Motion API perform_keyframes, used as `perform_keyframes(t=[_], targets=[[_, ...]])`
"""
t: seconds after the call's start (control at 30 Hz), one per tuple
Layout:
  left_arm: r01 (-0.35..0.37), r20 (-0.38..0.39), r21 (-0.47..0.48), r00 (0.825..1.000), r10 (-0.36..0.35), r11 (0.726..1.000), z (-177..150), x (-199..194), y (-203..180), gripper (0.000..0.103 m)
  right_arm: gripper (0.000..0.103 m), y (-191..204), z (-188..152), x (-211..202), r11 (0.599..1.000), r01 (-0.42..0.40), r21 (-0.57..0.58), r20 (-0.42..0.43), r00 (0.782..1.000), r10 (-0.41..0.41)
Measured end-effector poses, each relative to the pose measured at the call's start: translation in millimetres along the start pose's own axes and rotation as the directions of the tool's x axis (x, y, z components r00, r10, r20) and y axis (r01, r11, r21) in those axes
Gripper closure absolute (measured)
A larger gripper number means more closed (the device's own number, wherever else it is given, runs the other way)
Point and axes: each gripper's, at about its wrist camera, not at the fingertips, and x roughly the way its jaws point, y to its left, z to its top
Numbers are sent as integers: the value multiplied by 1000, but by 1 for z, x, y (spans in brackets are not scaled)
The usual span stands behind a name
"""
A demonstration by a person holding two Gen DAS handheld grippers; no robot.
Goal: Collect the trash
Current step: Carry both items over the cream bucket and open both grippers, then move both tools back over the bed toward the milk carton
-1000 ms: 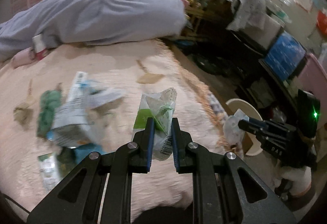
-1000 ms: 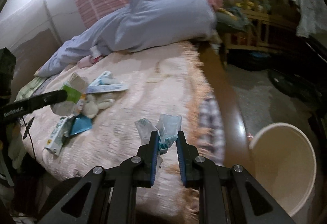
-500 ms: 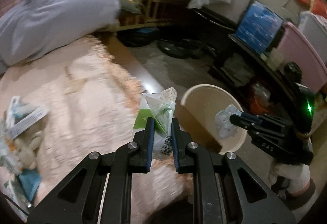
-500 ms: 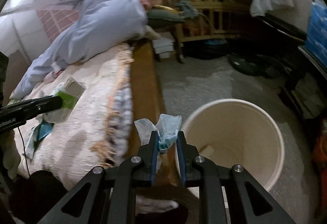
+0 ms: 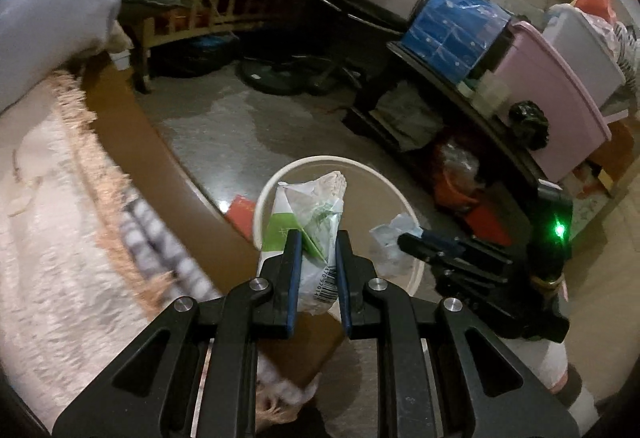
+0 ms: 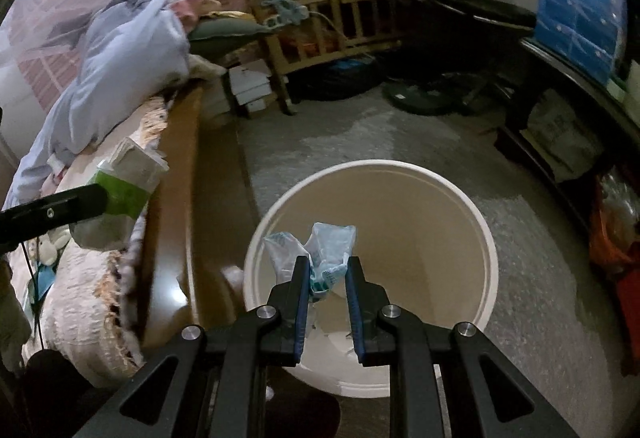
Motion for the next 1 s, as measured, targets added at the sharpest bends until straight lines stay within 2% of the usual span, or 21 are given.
perform_keyframes(t=[0.03, 0.1, 0.13, 0.17, 0.2, 0.23, 0.43, 0.57, 0.83, 1.0], targets=[[7, 1, -2, 1000, -7, 1000, 1, 3, -2, 86, 86, -1, 0, 1, 1000, 5, 4, -1, 1000, -5], [25, 1, -20, 1000, -25, 1000, 2, 7, -1, 68, 86, -5, 1, 3, 1000, 21, 15, 1, 1000, -21], [36, 2, -32, 999, -36, 999, 2, 8, 0, 52, 83, -8, 2, 3, 999, 35, 24, 1, 999, -35], [57, 6, -51, 998, -56, 997, 2, 8, 2, 49, 77, -9, 2, 3, 998, 48, 33, 0, 999, -48], [64, 8, -58, 998, -64, 996, 3, 7, 3, 49, 63, -11, 2, 2, 997, 60, 43, 2, 998, -60], [61, 8, -57, 998, -61, 997, 3, 5, 4, 49, 59, -13, 3, 1, 996, 65, 53, 7, 998, -65], [11, 20, -58, 1000, -9, 998, -4, -16, 14, 49, 59, -8, 1, -2, 998, 57, 41, -4, 998, -57], [-64, 43, -56, 997, 66, 996, -13, -33, 21, 49, 59, 4, -2, 1, 999, 32, 27, -13, 999, -32], [-205, 80, -65, 974, 210, 977, -30, -62, 41, 49, 59, 40, -5, 4, 999, -6, -33, -29, 1000, 5], [-255, 88, -82, 961, 262, 963, -42, -74, 53, 49, 59, 64, -8, 3, 997, -36, -65, -34, 999, 34]])
